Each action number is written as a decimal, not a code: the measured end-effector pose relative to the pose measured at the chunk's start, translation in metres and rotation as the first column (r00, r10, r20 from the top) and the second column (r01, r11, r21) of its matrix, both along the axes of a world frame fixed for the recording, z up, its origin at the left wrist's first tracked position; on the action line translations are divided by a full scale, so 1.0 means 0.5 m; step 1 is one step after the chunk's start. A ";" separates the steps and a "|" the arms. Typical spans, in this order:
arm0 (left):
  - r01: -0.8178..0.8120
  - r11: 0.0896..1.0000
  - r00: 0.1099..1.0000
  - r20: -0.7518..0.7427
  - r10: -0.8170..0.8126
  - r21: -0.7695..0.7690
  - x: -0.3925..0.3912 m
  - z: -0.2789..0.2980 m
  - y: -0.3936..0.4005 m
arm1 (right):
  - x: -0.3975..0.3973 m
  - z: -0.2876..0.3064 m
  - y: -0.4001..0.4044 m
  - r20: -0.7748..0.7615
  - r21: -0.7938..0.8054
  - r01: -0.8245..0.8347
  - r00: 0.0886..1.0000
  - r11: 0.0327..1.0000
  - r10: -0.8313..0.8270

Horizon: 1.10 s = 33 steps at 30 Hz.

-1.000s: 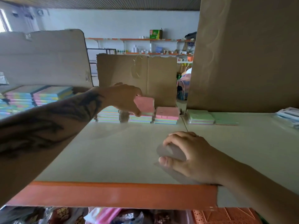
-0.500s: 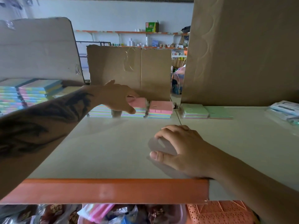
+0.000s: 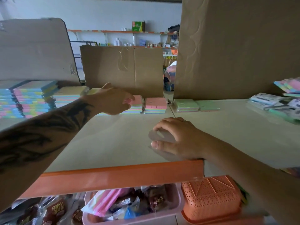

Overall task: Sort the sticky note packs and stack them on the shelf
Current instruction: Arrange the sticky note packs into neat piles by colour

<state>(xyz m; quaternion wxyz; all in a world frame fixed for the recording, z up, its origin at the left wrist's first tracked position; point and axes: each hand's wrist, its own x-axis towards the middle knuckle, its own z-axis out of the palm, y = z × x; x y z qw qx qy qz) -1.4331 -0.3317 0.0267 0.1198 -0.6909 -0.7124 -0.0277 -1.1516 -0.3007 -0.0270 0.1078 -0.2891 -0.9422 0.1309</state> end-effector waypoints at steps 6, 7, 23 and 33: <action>0.155 0.985 0.987 -0.061 -0.150 0.081 0.029 -0.012 0.008 | 0.002 0.008 -0.012 0.017 -0.035 0.065 0.998 0.997 -0.064; 0.189 0.979 0.980 -0.084 -0.182 0.078 0.045 -0.009 0.002 | 0.005 0.009 -0.014 0.020 -0.026 0.092 0.996 0.995 -0.091; 0.382 0.918 0.919 0.143 -0.367 -0.102 0.430 -0.016 0.081 | 0.389 0.034 0.081 -0.016 0.097 0.441 0.897 0.892 -0.441; 0.353 0.930 0.928 0.168 -0.334 -0.099 0.757 -0.029 0.293 | 0.704 0.066 0.295 -0.086 0.197 0.567 0.823 0.800 -0.562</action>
